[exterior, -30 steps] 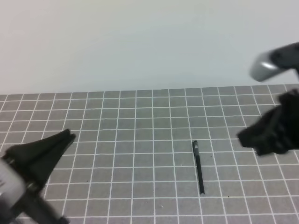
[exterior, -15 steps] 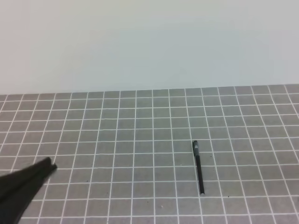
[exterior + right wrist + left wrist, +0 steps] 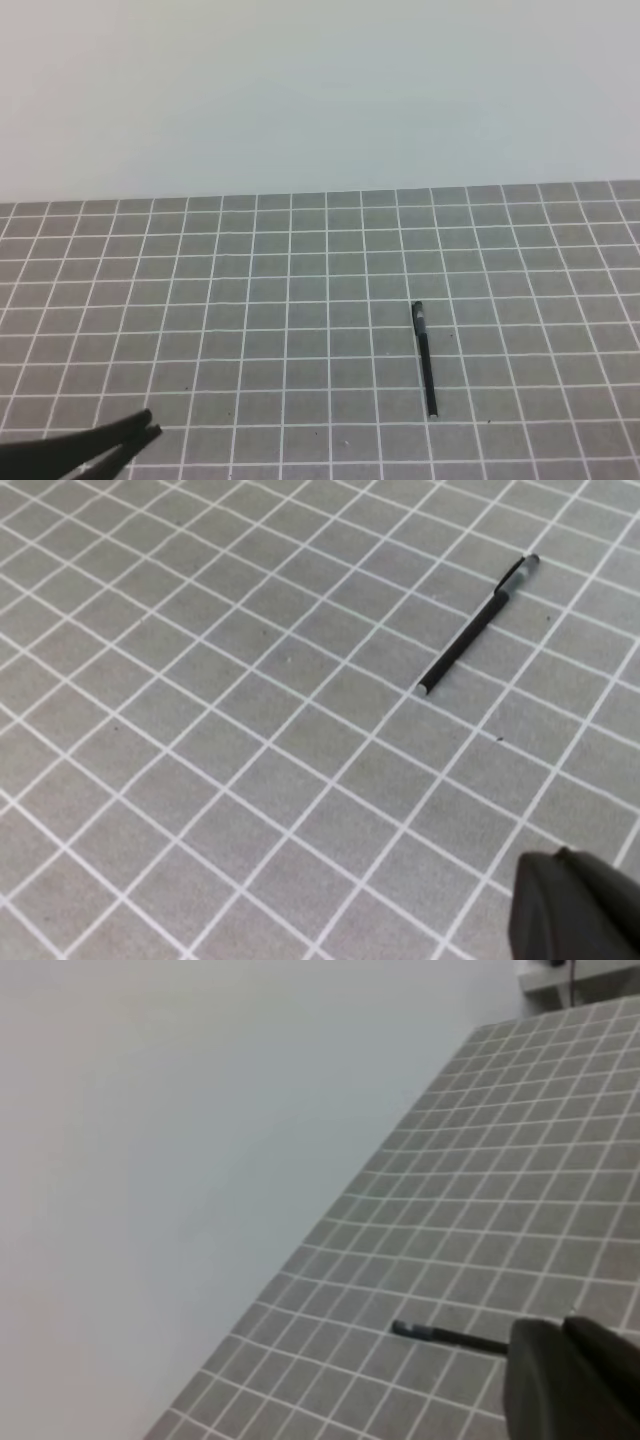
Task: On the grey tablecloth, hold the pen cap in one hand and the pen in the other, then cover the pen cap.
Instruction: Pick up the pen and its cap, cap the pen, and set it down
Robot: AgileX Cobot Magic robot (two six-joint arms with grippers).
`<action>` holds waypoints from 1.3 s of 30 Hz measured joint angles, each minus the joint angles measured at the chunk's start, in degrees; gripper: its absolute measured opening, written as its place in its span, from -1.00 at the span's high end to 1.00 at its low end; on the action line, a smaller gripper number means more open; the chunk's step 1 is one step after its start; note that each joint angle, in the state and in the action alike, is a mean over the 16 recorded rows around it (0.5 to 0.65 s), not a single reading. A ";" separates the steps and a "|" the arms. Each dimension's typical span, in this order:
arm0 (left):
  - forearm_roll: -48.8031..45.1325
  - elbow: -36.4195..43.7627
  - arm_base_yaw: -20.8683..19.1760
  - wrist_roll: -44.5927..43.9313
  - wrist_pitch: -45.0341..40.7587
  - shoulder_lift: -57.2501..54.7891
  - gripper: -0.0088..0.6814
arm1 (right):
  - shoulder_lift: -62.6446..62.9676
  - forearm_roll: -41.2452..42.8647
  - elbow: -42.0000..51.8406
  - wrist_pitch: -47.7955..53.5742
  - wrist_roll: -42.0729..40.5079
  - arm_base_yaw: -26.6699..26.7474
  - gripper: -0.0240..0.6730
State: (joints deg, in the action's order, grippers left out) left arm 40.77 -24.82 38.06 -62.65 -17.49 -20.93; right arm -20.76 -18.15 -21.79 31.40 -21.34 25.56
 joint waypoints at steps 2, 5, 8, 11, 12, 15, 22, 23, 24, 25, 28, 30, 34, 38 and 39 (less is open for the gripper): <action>0.08 0.00 0.01 0.03 -1.11 0.01 0.98 | 0.30 0.00 0.27 0.11 0.00 0.00 0.94; 0.23 0.00 0.00 0.03 -2.48 0.00 0.98 | 0.41 0.00 0.38 0.27 0.00 0.00 0.94; 0.38 0.00 -0.01 0.03 -3.75 -0.01 0.98 | 0.41 0.00 0.38 0.38 0.00 0.00 0.94; 0.46 0.00 -0.01 0.03 -4.88 -0.01 0.98 | 0.41 0.00 0.38 0.38 0.00 0.00 0.94; 0.49 0.00 -0.01 0.03 -5.25 -0.01 0.98 | 0.41 0.00 0.38 0.38 0.00 0.00 0.94; 0.55 0.00 -0.01 0.03 -6.26 -0.01 0.98 | 0.49 0.08 0.38 0.36 -0.09 -0.05 0.94; 0.63 0.00 -0.01 0.03 -7.92 -0.03 0.98 | 2.69 0.98 1.40 -0.91 -2.73 -2.99 0.94; 0.63 0.00 -0.01 0.03 -8.06 -0.01 0.98 | 3.38 1.14 1.87 -1.38 -3.31 -3.78 0.94; 0.64 0.00 -0.01 0.03 -8.18 -0.01 0.98 | 4.17 1.28 2.45 -1.94 -3.88 -4.66 0.94; 0.65 0.00 -0.01 0.03 -8.28 -0.01 0.98 | 5.02 1.39 3.11 -2.56 -4.45 -5.61 0.94; 0.66 0.00 -0.01 0.03 -8.45 -0.01 0.98 | 7.95 1.58 5.66 -4.87 -6.15 -8.90 0.94; 0.68 0.00 -0.01 0.03 -8.47 -0.01 0.98 | 10.15 1.66 7.77 -6.70 -7.28 -11.27 0.94; 0.70 0.00 -0.01 0.03 -8.50 -0.01 0.98 | 14.77 1.44 12.78 -10.30 -8.62 -15.43 0.94; 0.72 0.00 0.00 0.05 -8.52 0.00 0.98 | 18.57 0.88 17.68 -12.98 -8.58 -17.99 0.94; 0.73 0.00 0.00 0.05 -8.53 0.00 0.98 | 19.25 0.67 18.67 -13.38 -8.44 -18.42 0.94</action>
State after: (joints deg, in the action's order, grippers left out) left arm 41.50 -24.82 38.06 -62.60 -26.01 -20.93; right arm -1.50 -17.48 -3.12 18.02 -29.78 7.15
